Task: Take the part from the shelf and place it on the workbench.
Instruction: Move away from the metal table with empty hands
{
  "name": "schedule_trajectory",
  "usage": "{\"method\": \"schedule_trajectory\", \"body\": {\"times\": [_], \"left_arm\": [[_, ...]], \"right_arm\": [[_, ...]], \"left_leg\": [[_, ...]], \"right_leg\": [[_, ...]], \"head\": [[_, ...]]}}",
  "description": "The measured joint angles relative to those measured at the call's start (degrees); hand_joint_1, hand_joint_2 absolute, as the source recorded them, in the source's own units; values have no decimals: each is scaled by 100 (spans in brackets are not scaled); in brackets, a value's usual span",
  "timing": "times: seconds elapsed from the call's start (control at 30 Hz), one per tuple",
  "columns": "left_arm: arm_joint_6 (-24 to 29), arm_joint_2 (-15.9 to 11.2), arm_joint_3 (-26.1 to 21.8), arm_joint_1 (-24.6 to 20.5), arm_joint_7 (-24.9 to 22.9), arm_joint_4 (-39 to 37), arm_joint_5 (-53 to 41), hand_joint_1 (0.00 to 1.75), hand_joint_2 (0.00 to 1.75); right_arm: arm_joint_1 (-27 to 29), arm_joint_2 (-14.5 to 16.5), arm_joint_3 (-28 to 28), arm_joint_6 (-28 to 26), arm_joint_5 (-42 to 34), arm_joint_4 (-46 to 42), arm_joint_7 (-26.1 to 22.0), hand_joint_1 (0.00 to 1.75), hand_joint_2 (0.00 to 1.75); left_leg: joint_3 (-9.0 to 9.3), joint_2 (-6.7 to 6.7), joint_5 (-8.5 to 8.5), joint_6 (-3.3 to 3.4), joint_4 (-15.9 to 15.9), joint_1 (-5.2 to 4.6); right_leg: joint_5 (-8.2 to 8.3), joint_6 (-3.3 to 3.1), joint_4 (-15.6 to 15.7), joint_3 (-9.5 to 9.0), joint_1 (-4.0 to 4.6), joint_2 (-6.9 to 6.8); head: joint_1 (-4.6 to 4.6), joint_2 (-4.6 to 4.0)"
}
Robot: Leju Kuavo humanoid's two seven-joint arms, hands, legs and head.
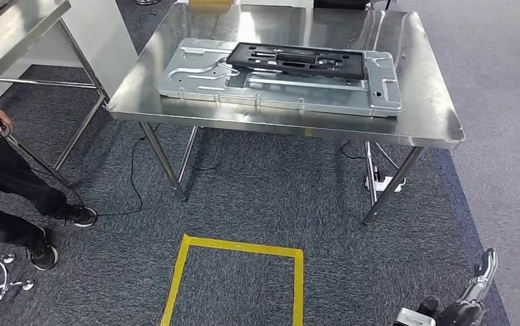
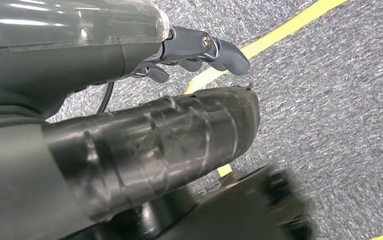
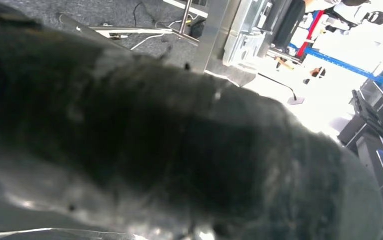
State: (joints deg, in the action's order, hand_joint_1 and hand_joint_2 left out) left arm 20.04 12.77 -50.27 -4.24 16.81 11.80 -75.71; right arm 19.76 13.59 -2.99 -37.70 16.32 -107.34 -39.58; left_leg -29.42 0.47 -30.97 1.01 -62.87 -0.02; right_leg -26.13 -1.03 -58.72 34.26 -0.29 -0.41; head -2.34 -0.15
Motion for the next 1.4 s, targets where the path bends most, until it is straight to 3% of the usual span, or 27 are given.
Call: {"method": "schedule_trajectory", "body": {"times": [0.03,0.07,0.17,0.23,0.3,0.33,0.37,0.4,0.43,0.47,0.53,0.57,0.7,0.77,0.83,0.87,0.9,0.93,1.03,1.1,1.17,1.23,1.33,1.37,1.4], "left_arm": [[0,-3,-1,-5,0,0,0,0,0],[0,-7,0,-10,0,0,0,0,0],[0,-9,0,-3,2,0,6,0,0],[-1,-6,-2,-9,9,0,11,0,0],[-2,-3,-3,-19,16,0,15,0,0],[-4,-3,-3,-15,17,0,20,0,0],[-7,-3,-4,-10,17,0,26,0,0],[-10,-3,-5,-6,19,0,32,0,0],[-13,-3,-8,-4,23,0,39,0,0],[-15,-2,-11,-4,32,0,47,0,0],[-9,-1,-18,-4,56,0,59,0,0],[-3,-1,-22,-3,65,0,64,0,0],[23,-2,-42,-3,66,0,80,0,0],[30,-3,-58,1,59,0,88,0,0],[33,-2,-79,9,48,0,97,0,0],[33,-2,-88,15,43,0,98,0,0],[33,-2,-97,19,39,0,98,0,0],[33,-2,-106,23,36,0,99,0,0],[42,-4,-126,33,29,0,109,0,0],[56,-2,-132,31,20,0,114,0,0],[72,6,-134,19,8,0,113,0,0],[85,13,-137,19,1,0,112,0,0],[96,17,-143,32,-6,0,114,0,0],[96,17,-146,36,-10,0,114,0,0],[96,17,-150,39,-14,0,113,0,0]], "right_arm": [[0,0,1,0,0,0,0,0,0],[-1,0,1,0,0,1,0,0,0],[1,-1,1,17,5,6,1,0,0],[4,-2,0,46,8,22,3,0,0],[4,-4,-7,93,-4,50,9,0,0],[5,-6,-17,135,-24,72,13,0,0],[5,-8,-36,187,-55,99,19,0,0],[5,-9,-63,250,-89,132,25,0,0],[5,-9,-95,315,-124,168,31,0,0],[3,-9,-133,382,-156,203,35,0,0],[-5,-6,-216,531,-225,284,36,0,0],[-12,1,-271,629,-269,339,34,0,0],[-88,132,-746,1137,-369,744,-1,0,0],[-176,234,-1050,1329,-342,1012,-13,0,0],[-271,316,-1350,1489,-293,1331,-15,0,0],[-309,348,-1495,1544,-273,1483,-16,0,0],[-340,374,-1628,1586,-263,1609,-16,0,0],[-374,401,-1751,1625,-253,1721,-16,0,0],[-567,480,-2114,1774,-152,2136,-12,0,0],[-750,508,-2408,1914,-49,2582,-12,0,0],[-904,505,-2771,2034,39,3089,-16,0,0],[-1020,489,-3131,2085,79,3554,-17,0,0],[-1175,450,-3507,2080,120,4136,-17,0,0],[-1215,436,-3606,2072,150,4309,-17,0,0],[-1250,418,-3706,2060,187,4482,-17,0,0]], "left_leg": [[223,-3,14,31,352,-16],[330,-6,-14,59,553,-33],[306,3,47,144,690,-38],[234,24,168,223,745,-12],[117,38,260,271,747,-14],[53,43,297,273,738,-21],[-4,47,333,271,723,-26],[-64,49,363,264,703,-28],[-117,48,388,253,674,-26],[-162,45,404,241,636,-23],[-243,39,423,198,562,-31],[-269,38,436,170,534,-37],[-343,25,417,34,439,-18],[-519,9,96,-19,21,5],[-804,4,-309,-48,-709,20],[-899,4,-399,-53,-983,24],[-905,3,-370,-50,-1067,25],[-803,-2,-235,-37,-932,25],[-201,-148,228,51,125,17],[-20,-239,266,95,494,4],[-8,-197,277,123,587,16],[9,-133,312,177,674,44],[-2,-4,335,239,705,37],[-13,42,333,239,695,29],[-21,85,328,237,682,24]], "right_leg": [[32,29,-15,25,2,-2],[64,60,-22,39,1,-5],[129,164,-24,60,-1,-5],[-160,222,-284,164,-4,14],[-677,262,-893,361,-22,26],[-849,281,-1228,444,-32,27],[-891,297,-1441,462,-43,27],[-832,311,-1499,399,-55,26],[-680,319,-1318,222,-69,25],[-521,321,-943,-49,-81,24],[-418,288,-181,-538,-74,27],[-438,259,42,-655,-61,30],[-403,81,173,-626,-46,32],[-345,-4,195,-588,-50,29],[-307,-36,183,-525,-33,42],[-294,-37,173,-497,-26,52],[-286,-34,161,-475,-21,67],[-282,-30,149,-462,-18,89],[-269,-5,127,-440,-10,185],[-236,52,122,-400,-15,251],[-213,122,119,-371,-18,292],[-334,178,-54,-281,-11,232],[-822,239,-1006,202,-30,130],[-913,258,-1304,354,-43,122],[-902,275,-1435,422,-58,113]], "head": [[0,0],[-1,0],[-2,0],[-6,0],[-8,0],[-8,0],[-7,0],[-6,0],[-7,0],[-7,0],[-5,0],[-5,0],[-2,0],[-1,0],[0,0],[0,0],[1,0],[1,0],[-1,0],[0,0],[3,0],[-6,0],[-20,0],[-20,0],[-19,0]]}}
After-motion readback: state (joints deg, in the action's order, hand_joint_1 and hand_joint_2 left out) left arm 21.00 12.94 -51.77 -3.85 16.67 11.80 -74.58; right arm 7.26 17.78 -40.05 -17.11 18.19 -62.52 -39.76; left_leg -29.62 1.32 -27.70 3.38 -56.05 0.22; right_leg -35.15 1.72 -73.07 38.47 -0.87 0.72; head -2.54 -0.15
